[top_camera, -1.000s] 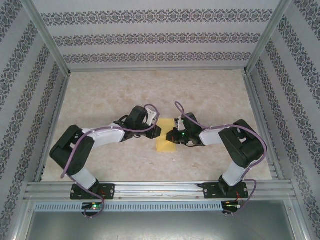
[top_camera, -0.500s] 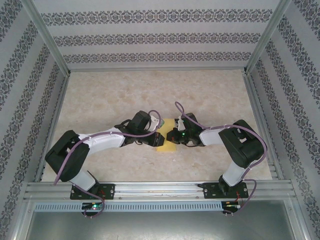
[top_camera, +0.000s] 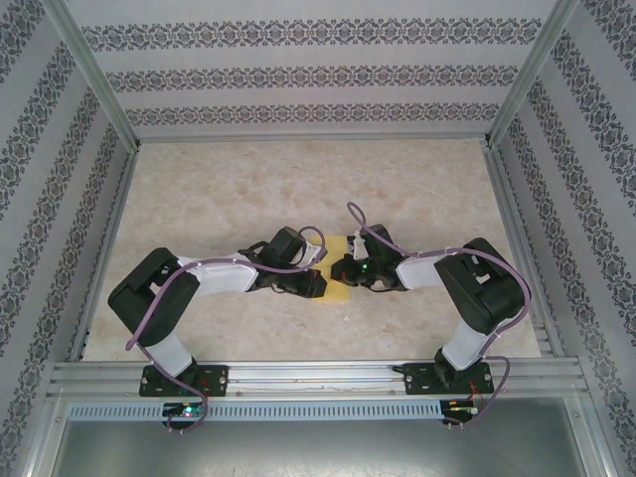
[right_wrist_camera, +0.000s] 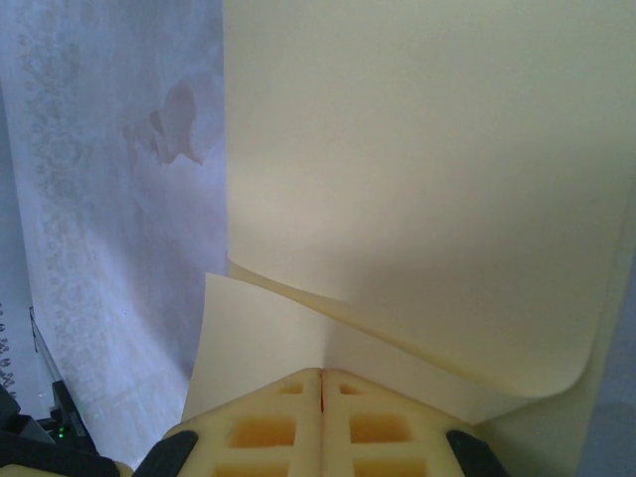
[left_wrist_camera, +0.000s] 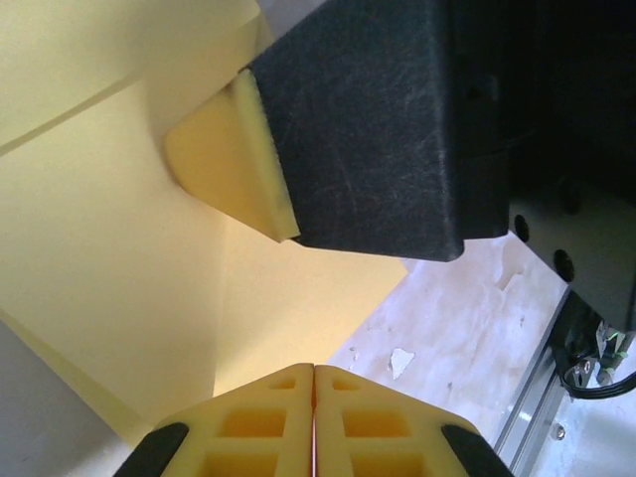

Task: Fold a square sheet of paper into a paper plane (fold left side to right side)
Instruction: Fold the triangle a second time at the center of the table.

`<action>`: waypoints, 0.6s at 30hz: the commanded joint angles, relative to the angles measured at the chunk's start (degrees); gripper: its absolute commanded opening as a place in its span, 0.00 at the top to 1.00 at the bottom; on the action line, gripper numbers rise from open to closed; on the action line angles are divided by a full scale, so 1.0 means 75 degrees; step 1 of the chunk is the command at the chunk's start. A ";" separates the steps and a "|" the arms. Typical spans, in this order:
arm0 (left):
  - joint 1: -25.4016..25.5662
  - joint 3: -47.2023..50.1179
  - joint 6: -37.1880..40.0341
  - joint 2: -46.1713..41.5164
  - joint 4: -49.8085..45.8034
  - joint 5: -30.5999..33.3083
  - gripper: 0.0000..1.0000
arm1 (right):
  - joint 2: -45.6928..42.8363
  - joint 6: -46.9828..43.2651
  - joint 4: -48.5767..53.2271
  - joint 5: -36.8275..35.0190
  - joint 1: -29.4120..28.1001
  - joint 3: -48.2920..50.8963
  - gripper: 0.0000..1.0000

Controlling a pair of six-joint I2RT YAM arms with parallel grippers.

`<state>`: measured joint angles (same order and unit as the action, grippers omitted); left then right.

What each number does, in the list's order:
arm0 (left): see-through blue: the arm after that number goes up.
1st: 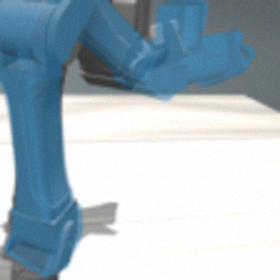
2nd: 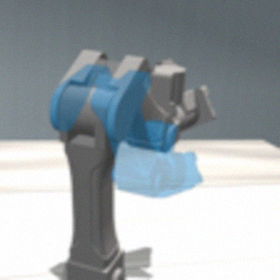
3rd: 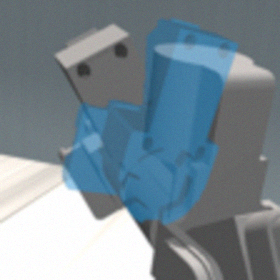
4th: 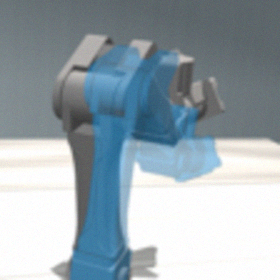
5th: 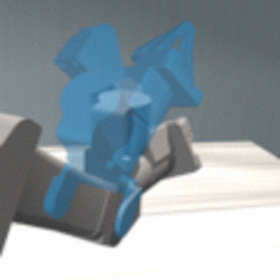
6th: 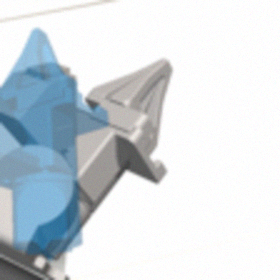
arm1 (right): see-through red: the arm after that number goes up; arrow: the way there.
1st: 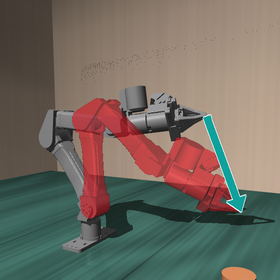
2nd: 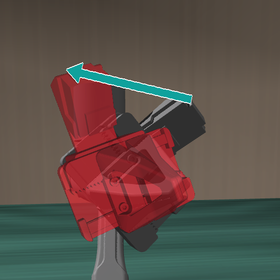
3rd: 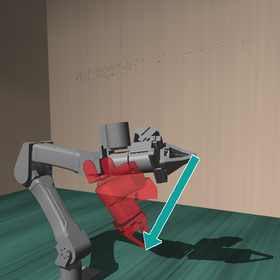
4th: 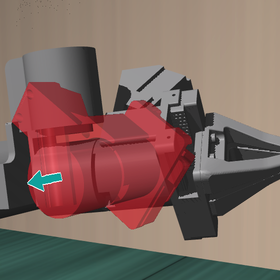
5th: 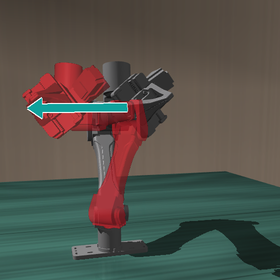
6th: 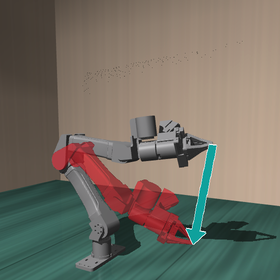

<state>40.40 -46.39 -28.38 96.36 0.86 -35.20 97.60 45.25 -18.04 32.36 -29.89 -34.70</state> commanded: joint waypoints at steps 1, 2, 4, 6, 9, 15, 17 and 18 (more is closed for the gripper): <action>0.0015 0.0106 0.0021 0.0164 0.0221 0.0184 0.92 | 0.0193 -0.0153 0.0519 -0.0146 -0.0034 0.0244 1.00; 0.0015 0.0119 0.0005 0.0192 0.0244 0.0199 0.92 | 0.0193 -0.0153 0.0519 -0.0143 -0.0034 0.0241 1.00; 0.0015 0.0157 -0.0009 0.0236 0.0284 0.0270 0.92 | 0.0217 -0.0163 0.0548 -0.0143 -0.0034 0.0232 1.00; 0.0010 0.0224 -0.0035 0.0242 0.0363 0.0332 0.92 | 0.0229 -0.0172 0.0561 -0.0142 -0.0034 0.0232 1.00; 0.0004 0.0279 -0.0039 0.0245 0.0377 0.0435 0.93 | 0.0241 -0.0163 0.0566 -0.0131 -0.0025 0.0232 1.00; 0.0004 0.0364 -0.0051 0.0277 0.0413 0.0464 0.93 | 0.0252 -0.0192 0.0589 -0.0131 -0.0023 0.0221 1.00; 0.0004 0.0379 -0.0049 0.0301 0.0430 0.0481 0.93 | 0.0252 -0.0187 0.0592 -0.0121 -0.0022 0.0217 1.00; 0.0004 0.0394 -0.0049 0.0317 0.0426 0.0474 0.93 | 0.0263 -0.0194 0.0589 -0.0119 -0.0012 0.0220 1.00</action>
<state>40.40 -44.31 -28.58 97.69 2.59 -32.49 97.67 45.08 -18.04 32.40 -29.89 -34.70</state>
